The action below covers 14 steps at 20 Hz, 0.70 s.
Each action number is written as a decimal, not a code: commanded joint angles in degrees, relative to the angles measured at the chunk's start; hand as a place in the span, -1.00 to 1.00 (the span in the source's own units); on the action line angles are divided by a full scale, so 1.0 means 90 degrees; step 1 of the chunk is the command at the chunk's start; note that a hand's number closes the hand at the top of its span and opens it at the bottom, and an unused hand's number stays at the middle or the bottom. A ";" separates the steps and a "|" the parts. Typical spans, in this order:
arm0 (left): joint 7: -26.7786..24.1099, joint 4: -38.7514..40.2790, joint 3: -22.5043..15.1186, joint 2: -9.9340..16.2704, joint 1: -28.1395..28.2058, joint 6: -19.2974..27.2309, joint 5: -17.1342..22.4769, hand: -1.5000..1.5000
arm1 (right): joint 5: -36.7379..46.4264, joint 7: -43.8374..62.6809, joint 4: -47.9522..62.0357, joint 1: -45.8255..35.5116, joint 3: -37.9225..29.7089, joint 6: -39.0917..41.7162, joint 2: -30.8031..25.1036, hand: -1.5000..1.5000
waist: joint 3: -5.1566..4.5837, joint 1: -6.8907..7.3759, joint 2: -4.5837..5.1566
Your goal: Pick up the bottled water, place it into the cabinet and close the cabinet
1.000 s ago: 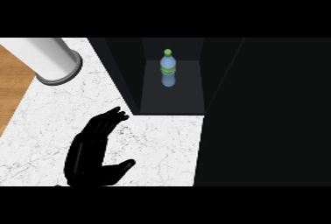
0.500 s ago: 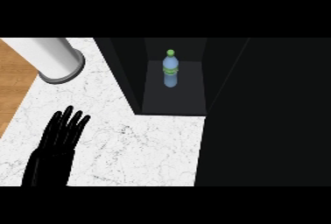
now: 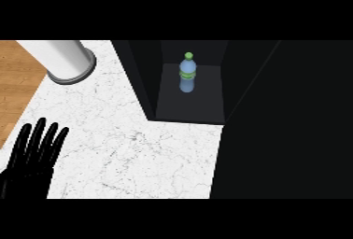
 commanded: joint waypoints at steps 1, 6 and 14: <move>0.0047 -0.0213 0.0236 0.0288 0.0244 -0.0285 0.0205 -1.00 | 0.0371 0.0671 -0.0653 -0.0188 0.1483 0.0048 0.0306 1.00 | 0.0005 0.0138 0.0045; -0.0021 -0.0135 0.0368 0.0489 0.0462 -0.0771 0.0325 -1.00 | 0.0172 0.0853 -0.0477 -0.0673 0.1632 0.0008 0.0407 1.00 | -0.0008 0.0423 0.0120; 0.0074 -0.0078 0.0709 0.0850 0.0459 -0.1247 0.0580 -1.00 | -0.0088 0.1268 -0.0159 -0.1329 0.1385 -0.0078 0.0434 1.00 | -0.0022 0.0761 0.0277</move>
